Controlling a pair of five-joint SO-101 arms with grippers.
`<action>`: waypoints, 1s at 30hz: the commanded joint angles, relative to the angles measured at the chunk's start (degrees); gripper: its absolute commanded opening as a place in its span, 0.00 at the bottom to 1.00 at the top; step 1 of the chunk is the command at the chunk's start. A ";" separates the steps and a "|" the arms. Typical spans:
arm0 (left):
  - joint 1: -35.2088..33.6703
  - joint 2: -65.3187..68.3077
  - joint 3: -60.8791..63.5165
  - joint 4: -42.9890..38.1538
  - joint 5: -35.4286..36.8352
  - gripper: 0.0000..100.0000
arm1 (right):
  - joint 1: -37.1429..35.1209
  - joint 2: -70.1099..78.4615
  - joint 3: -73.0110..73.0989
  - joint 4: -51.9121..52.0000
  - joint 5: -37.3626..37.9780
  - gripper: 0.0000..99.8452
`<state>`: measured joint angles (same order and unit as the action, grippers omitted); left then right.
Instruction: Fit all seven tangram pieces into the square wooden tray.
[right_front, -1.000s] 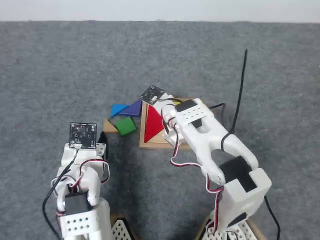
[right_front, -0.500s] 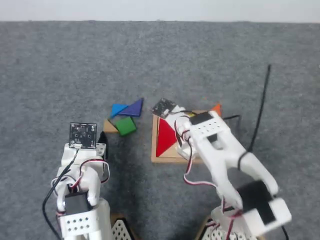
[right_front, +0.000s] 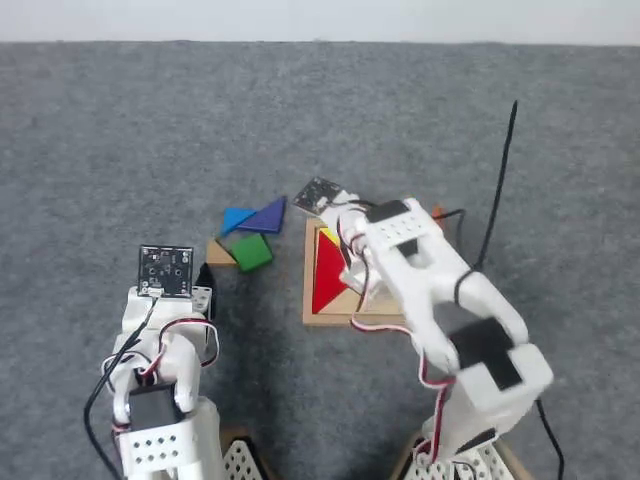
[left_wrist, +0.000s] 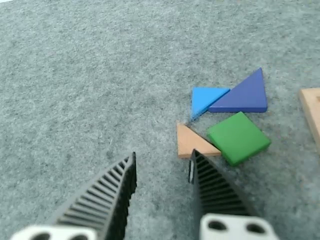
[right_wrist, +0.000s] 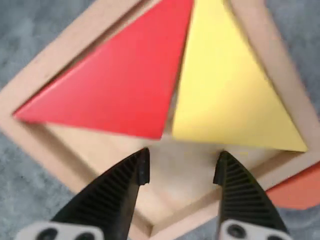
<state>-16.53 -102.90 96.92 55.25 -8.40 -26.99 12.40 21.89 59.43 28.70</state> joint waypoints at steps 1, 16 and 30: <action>0.00 0.26 -0.40 0.09 -0.35 0.16 | 0.31 4.26 -8.70 -0.40 0.88 0.22; 0.00 0.26 -0.40 0.09 -0.35 0.16 | -2.51 -3.74 -9.49 3.38 -2.81 0.23; 0.00 0.26 -0.40 0.09 -0.35 0.16 | 16.22 -26.24 4.57 2.77 -5.89 0.22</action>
<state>-16.53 -102.90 96.92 55.25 -8.40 -13.71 -10.29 26.81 62.77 23.69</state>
